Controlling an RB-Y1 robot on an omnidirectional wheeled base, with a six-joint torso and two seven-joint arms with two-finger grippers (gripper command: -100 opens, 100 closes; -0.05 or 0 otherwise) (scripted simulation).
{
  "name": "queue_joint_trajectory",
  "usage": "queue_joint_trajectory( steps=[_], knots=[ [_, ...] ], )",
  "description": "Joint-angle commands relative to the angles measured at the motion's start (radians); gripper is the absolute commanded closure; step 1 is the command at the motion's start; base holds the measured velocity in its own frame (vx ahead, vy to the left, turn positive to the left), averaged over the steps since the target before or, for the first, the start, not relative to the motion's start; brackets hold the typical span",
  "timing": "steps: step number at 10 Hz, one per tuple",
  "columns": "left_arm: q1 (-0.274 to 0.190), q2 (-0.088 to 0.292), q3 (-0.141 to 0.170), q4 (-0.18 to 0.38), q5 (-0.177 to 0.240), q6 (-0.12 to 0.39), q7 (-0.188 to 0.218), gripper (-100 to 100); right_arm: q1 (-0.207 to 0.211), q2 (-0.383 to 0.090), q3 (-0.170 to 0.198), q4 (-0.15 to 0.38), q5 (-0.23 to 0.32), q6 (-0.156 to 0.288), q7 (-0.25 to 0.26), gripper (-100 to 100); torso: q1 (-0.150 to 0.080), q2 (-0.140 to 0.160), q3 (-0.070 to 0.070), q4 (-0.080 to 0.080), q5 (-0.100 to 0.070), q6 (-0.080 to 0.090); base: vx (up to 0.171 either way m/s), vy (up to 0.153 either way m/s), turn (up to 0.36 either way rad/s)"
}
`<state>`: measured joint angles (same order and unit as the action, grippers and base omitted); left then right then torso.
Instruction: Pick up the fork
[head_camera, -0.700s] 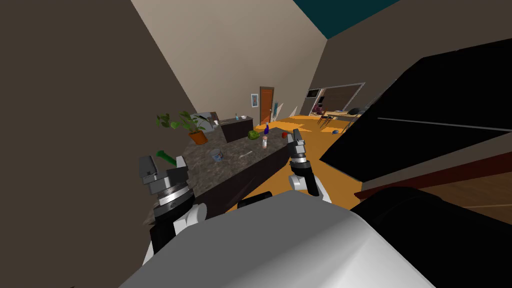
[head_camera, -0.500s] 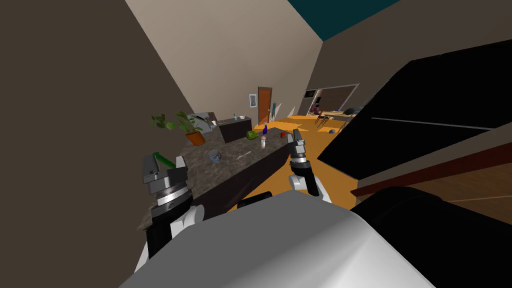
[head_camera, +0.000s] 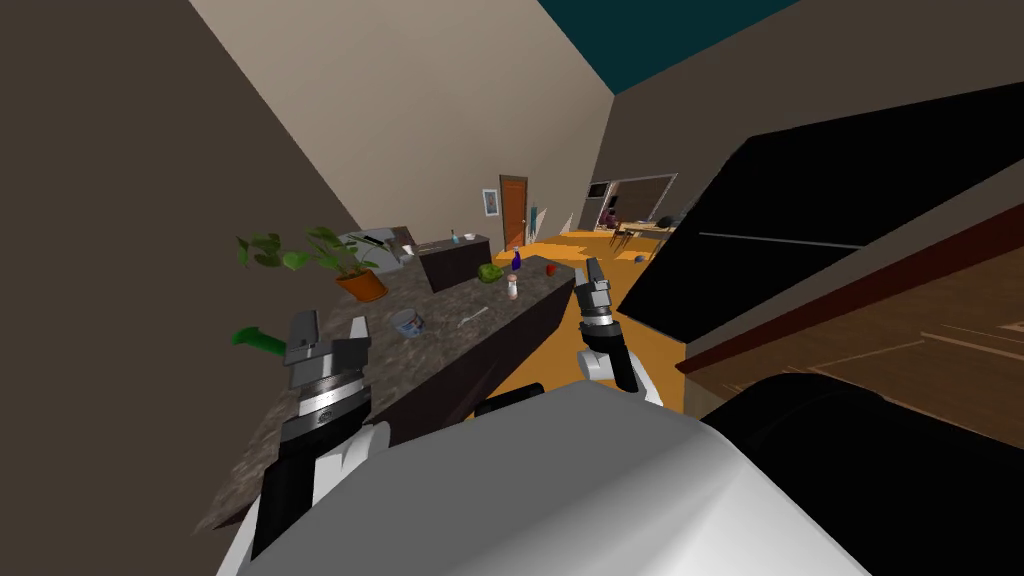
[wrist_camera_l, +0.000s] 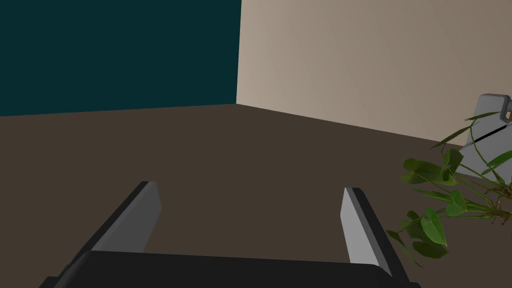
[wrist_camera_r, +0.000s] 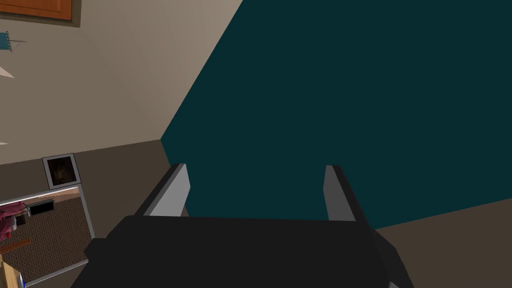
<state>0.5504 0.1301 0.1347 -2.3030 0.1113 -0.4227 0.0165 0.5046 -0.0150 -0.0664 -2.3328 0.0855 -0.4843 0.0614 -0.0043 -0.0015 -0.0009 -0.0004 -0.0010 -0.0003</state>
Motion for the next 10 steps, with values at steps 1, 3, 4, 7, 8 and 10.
queue_joint_trajectory(
  steps=[1,3,4,7,8,10],
  knots=[
    [0.012,0.023,0.02,-0.009,0.015,0.049,0.012,-100,0.0,0.0,0.0,0.0,0.0,0.0,0.0,0,0.0,0.0,0.0,0.0,0.0,0.0,0.028,-0.059,-0.217],
    [0.024,0.039,0.039,-0.017,0.029,0.091,0.023,-100,0.0,0.0,0.0,0.0,0.0,0.0,0.0,0,-0.001,-0.001,0.0,0.0,0.0,0.001,0.036,-0.07,-0.215],
    [0.038,0.053,0.058,-0.024,0.044,0.126,0.035,-100,0.0,0.0,0.0,0.0,0.0,0.0,0.0,0,0.0,0.0,0.0,0.0,0.0,0.0,0.03,-0.061,-0.18],
    [0.053,0.066,0.079,-0.033,0.061,0.185,0.049,-100,0.0,0.0,0.0,0.0,0.0,0.0,0.0,0,0.001,0.0,0.0,0.0,0.0,0.0,0.033,-0.046,-0.173],
    [0.069,0.077,0.1,-0.041,0.079,0.224,0.063,-100,0.0,0.0,0.0,0.0,0.0,0.0,0.0,0,0.001,0.0,0.0,0.0,0.0,0.0,0.052,-0.056,-0.271],
    [0.087,0.086,0.122,-0.049,0.098,0.269,0.079,-100,0.0,0.0,0.0,0.0,0.0,0.0,0.0,0,0.001,0.0,0.0,0.0,0.0,0.0,0.045,-0.059,-0.197]
  ],
)
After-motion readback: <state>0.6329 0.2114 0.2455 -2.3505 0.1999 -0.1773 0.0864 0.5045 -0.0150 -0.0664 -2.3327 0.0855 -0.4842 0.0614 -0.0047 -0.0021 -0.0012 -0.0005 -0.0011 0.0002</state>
